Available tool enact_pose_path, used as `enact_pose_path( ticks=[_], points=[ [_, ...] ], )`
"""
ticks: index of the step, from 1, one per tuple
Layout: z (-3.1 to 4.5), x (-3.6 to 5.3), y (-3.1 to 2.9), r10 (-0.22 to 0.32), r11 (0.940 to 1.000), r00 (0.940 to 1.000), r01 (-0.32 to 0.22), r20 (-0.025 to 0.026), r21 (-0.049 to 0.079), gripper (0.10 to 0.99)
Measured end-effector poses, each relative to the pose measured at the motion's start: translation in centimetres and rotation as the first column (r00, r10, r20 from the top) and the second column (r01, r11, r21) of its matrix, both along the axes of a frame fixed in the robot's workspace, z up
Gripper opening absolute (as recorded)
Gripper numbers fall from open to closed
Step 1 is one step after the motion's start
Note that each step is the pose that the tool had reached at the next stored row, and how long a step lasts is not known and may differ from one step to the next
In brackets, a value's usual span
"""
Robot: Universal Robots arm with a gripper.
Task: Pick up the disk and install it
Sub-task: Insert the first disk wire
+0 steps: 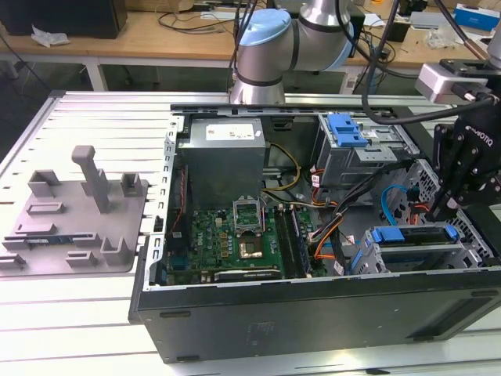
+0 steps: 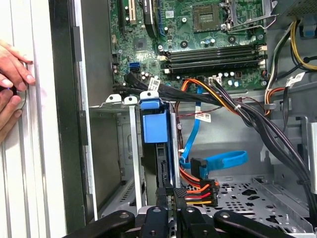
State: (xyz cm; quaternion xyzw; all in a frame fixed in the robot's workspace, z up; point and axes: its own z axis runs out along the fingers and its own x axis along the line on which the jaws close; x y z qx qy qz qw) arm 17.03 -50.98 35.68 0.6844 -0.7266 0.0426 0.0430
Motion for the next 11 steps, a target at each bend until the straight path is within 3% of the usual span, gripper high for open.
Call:
enact_pose_path(
  ticks=[11],
  points=[
    [-0.24,0.04,-0.05,0.000,1.0000,1.0000,0.000,-0.0002,0.000,0.165]
  ],
)
